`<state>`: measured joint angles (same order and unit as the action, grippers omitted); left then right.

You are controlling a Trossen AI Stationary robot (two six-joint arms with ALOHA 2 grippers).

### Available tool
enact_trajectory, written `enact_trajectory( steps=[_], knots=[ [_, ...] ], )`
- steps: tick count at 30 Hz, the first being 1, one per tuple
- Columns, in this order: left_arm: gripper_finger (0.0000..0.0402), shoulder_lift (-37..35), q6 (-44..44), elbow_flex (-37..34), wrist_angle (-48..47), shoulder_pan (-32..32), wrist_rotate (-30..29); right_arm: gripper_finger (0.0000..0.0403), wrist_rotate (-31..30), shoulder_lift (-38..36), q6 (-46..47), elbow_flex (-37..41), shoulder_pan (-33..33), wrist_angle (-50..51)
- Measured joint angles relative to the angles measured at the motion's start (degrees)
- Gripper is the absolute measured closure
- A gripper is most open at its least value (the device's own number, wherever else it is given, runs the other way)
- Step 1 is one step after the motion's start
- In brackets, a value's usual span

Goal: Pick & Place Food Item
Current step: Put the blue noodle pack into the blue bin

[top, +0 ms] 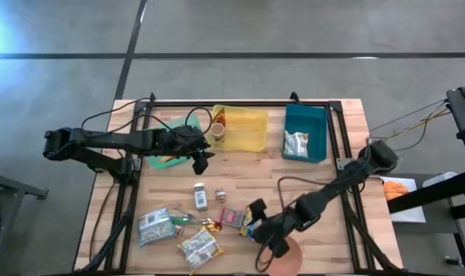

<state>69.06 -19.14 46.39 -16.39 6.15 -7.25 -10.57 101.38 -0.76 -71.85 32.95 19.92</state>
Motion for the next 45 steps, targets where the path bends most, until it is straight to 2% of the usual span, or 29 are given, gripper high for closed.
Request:
enact_trajectory(
  steps=[7,11,14,19,22,27,32,38,41,45],
  knots=[
    [0.0202,0.0,-0.4,0.0,-0.3,-0.2,0.0,0.0129,-1.6,11.4,-0.6,-13.0,1.4,8.1],
    [0.0202,0.0,-0.5,0.0,-0.8,-0.2,0.9,0.0129,-6.1,16.4,1.2,-18.6,1.4,13.8],
    [0.0202,0.0,-0.9,0.0,-3.3,-0.5,1.6,0.0129,-9.3,19.3,4.5,-22.7,1.4,17.3],
    [0.0202,0.0,-1.8,0.0,-5.0,-1.5,1.7,0.0129,-10.7,22.6,9.6,-28.5,2.0,23.6],
    [0.0202,0.0,-1.7,-0.5,-4.4,-2.3,1.7,0.0129,-10.9,23.4,11.5,-29.2,2.6,24.1],
    [0.0202,-0.3,-1.7,-0.7,-4.1,-3.0,1.7,0.0129,-14.6,23.4,14.1,-28.9,4.0,25.1],
    [0.0202,-2.6,-1.9,-0.9,-4.0,-5.4,1.7,0.0129,-14.9,23.3,15.0,-28.4,4.3,24.9],
    [0.0201,-6.1,-2.1,-1.7,-4.2,-8.9,-1.1,0.0129,-15.1,24.7,17.4,-27.8,4.3,24.4],
    [0.0201,-7.5,-1.7,-1.8,-4.6,-9.2,-3.6,0.0129,-15.2,25.8,17.4,-27.8,4.3,24.2],
    [0.0201,-9.1,-1.7,-1.8,-4.5,-9.2,-3.9,0.0129,-15.6,27.3,17.7,-27.8,4.3,24.2]
  ],
)
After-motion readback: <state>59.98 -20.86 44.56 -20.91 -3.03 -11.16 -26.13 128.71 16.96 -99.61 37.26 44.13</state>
